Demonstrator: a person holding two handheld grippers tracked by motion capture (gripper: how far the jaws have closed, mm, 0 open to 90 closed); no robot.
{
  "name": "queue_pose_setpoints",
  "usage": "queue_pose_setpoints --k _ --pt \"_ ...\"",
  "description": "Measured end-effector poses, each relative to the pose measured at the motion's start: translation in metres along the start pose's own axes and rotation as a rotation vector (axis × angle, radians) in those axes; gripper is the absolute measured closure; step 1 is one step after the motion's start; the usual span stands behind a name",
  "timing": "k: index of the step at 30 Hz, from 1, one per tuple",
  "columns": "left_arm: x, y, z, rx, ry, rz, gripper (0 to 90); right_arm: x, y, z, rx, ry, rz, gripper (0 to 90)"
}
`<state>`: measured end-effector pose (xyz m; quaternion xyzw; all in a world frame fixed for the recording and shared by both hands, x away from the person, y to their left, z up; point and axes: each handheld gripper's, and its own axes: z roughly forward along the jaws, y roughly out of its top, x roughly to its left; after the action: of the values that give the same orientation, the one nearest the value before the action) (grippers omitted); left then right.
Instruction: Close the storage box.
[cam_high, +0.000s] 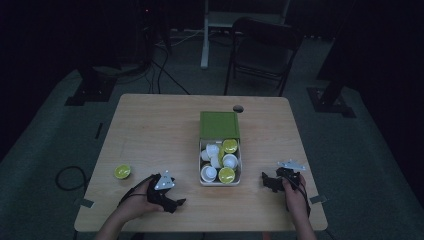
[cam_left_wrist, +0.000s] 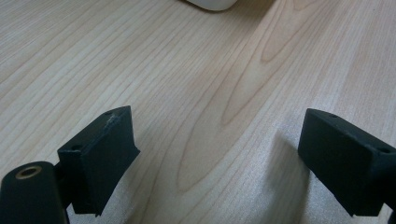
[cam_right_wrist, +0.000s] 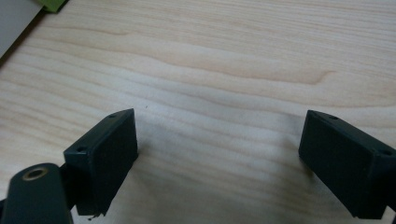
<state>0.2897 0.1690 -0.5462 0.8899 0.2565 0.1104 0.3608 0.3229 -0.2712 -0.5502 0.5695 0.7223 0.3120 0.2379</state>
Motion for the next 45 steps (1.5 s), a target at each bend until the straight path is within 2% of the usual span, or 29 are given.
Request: queue_pose_setpoints --k 6,10,11,13,17,22,25,28,33,39,45 --pt "0.0 0.0 0.0 0.003 -0.007 -0.004 10.9 0.005 -0.001 -0.01 -0.008 0.04 -0.03 11.2" --pt "-0.001 0.002 0.0 -0.009 -0.042 -0.023 11.7 0.01 0.002 -0.019 -0.032 0.072 -0.065 11.2" --pt "-0.002 0.003 0.001 -0.013 -0.047 -0.014 11.7 0.011 0.002 -0.021 -0.036 0.087 -0.076 11.2" --pt "-0.002 0.004 0.001 -0.017 -0.044 -0.001 11.8 0.014 0.001 -0.022 -0.042 0.121 -0.091 11.2" --pt "-0.001 0.008 0.001 -0.05 -0.039 -0.014 11.7 0.022 -0.003 -0.023 -0.025 0.139 -0.149 11.2" --pt "0.0 0.014 -0.001 -0.09 -0.03 -0.029 11.7 0.032 -0.004 -0.028 -0.037 0.197 -0.159 11.2" --pt "-0.001 0.017 -0.003 -0.087 -0.044 0.0 12.9 0.038 -0.004 -0.031 -0.043 0.23 -0.158 11.2" --pt "-0.002 0.022 -0.003 -0.113 -0.047 0.009 12.9 0.043 -0.004 -0.034 -0.056 0.262 -0.172 11.1" --pt "-0.005 0.028 -0.002 -0.123 -0.061 0.028 12.9 0.05 -0.001 -0.038 -0.062 0.305 -0.201 11.2" --pt "-0.004 0.036 -0.002 -0.177 -0.037 0.021 12.9 0.054 0.003 -0.042 -0.087 0.357 -0.213 11.2" --pt "-0.001 0.043 -0.004 -0.239 -0.009 0.01 12.9 0.055 0.007 -0.044 -0.1 0.376 -0.213 11.2"
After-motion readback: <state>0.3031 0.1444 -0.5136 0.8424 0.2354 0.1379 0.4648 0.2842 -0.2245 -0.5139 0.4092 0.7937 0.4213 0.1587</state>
